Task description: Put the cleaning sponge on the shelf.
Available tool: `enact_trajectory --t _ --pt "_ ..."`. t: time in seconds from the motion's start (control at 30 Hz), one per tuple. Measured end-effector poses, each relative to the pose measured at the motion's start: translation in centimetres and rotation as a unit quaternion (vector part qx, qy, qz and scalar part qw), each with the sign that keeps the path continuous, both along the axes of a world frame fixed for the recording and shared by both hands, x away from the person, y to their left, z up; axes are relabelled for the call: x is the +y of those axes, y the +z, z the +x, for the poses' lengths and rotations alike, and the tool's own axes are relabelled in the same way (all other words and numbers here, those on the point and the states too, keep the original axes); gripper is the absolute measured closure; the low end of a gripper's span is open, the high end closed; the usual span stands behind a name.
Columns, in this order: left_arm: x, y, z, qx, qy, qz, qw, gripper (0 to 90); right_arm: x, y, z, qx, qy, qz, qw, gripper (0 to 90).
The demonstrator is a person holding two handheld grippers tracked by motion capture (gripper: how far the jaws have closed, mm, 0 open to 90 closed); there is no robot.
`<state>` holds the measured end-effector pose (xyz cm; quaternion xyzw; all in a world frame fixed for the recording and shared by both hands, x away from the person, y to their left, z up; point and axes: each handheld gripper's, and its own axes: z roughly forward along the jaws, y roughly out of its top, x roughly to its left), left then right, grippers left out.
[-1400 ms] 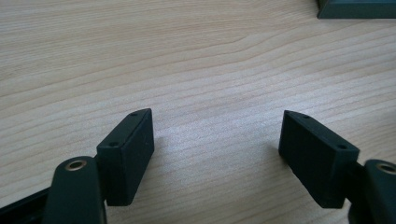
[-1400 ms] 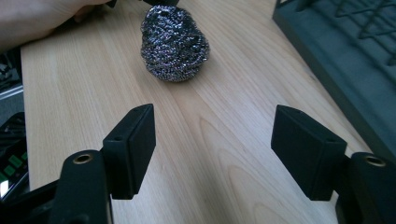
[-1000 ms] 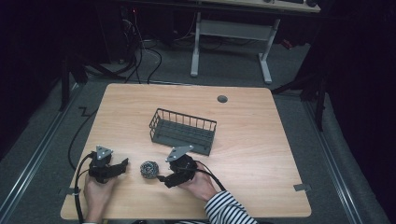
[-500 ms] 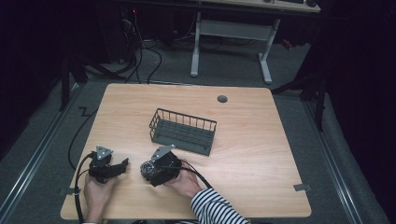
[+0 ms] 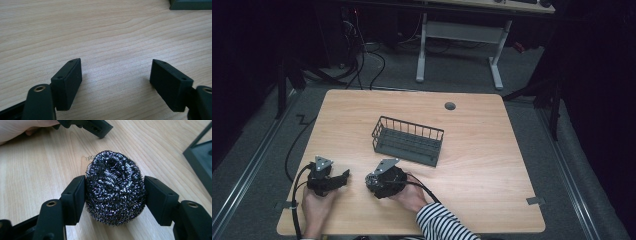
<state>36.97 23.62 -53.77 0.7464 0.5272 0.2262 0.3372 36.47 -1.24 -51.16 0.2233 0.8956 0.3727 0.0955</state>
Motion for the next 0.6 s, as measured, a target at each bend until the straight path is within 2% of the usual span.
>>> enact_trajectory --t 0.13,0.17,0.4,0.5,0.57,0.6 --pt "0.0 0.0 0.0 0.0 0.0 0.0 1.0 26.2 -0.7 0.6 -0.3 -0.004 -0.001 0.012 0.9999 37.7" --pt "0.0 0.0 0.0 0.0 0.0 0.0 1.0 26.2 -1.5 1.2 -0.6 -0.007 -0.004 0.022 0.9997 37.6" --pt "0.0 0.0 0.0 0.0 -0.001 0.0 1.0 26.2 -3.4 2.9 -1.2 -0.003 -0.015 0.043 0.999 37.7" --pt "0.0 0.0 0.0 0.0 -0.001 0.0 1.0 26.2 -5.1 4.3 -1.5 -0.008 -0.025 0.055 0.9982 37.9" --pt "0.0 0.0 0.0 0.0 -0.001 0.0 1.0 26.2 -5.6 4.7 -1.6 -0.006 -0.029 0.063 0.9975 38.0" --pt "0.0 0.0 0.0 0.0 -0.001 0.0 1.0 26.2 -6.6 5.4 -1.5 -0.009 -0.035 0.068 0.997 38.0"
